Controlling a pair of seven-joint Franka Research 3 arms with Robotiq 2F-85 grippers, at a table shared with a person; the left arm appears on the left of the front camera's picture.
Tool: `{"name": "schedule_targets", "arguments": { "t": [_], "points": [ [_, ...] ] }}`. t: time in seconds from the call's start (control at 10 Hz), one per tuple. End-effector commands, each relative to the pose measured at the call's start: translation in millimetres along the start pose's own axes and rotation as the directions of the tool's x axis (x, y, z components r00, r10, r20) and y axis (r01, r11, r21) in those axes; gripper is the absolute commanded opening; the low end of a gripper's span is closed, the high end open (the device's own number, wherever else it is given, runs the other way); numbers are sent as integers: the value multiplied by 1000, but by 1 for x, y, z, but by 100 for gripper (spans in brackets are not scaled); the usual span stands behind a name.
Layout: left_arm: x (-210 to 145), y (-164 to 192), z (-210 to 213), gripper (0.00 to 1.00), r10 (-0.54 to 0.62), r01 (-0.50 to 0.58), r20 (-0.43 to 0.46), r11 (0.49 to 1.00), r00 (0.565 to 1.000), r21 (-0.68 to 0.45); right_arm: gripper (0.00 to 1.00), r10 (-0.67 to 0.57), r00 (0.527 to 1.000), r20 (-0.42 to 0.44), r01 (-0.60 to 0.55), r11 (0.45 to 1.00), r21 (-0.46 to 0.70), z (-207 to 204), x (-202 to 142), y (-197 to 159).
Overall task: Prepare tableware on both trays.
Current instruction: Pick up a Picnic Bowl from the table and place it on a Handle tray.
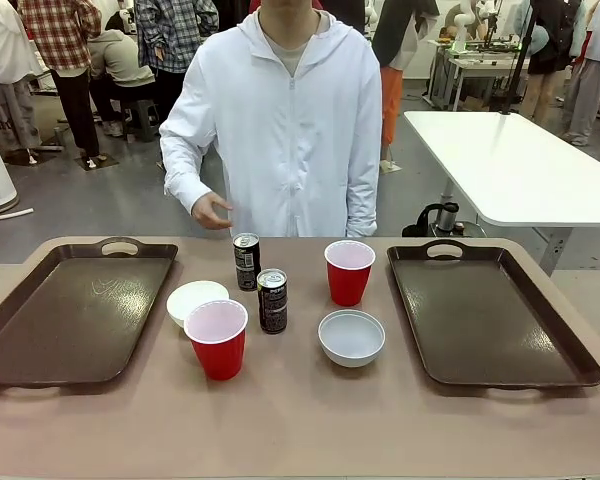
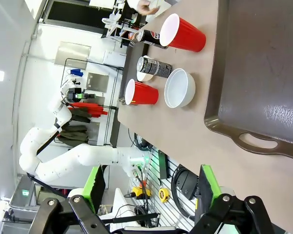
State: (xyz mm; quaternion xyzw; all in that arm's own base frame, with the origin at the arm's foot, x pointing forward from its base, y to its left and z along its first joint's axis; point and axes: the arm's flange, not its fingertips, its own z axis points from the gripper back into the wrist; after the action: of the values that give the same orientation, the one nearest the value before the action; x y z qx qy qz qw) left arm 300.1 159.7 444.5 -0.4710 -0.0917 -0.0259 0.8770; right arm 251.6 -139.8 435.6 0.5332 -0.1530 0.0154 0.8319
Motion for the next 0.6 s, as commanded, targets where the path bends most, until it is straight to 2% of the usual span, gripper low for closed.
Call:
{"name": "schedule_targets", "arguments": {
  "t": [0.0,0.5],
  "points": [
    [0,0,2,100,-2,2,6,1000,1000,-13,100,10,1000,9,-10,1000,19,1,1,0],
    [0,0,2,100,-2,2,6,1000,1000,-13,100,10,1000,9,-10,1000,19,1,1,0]
  ]
}}
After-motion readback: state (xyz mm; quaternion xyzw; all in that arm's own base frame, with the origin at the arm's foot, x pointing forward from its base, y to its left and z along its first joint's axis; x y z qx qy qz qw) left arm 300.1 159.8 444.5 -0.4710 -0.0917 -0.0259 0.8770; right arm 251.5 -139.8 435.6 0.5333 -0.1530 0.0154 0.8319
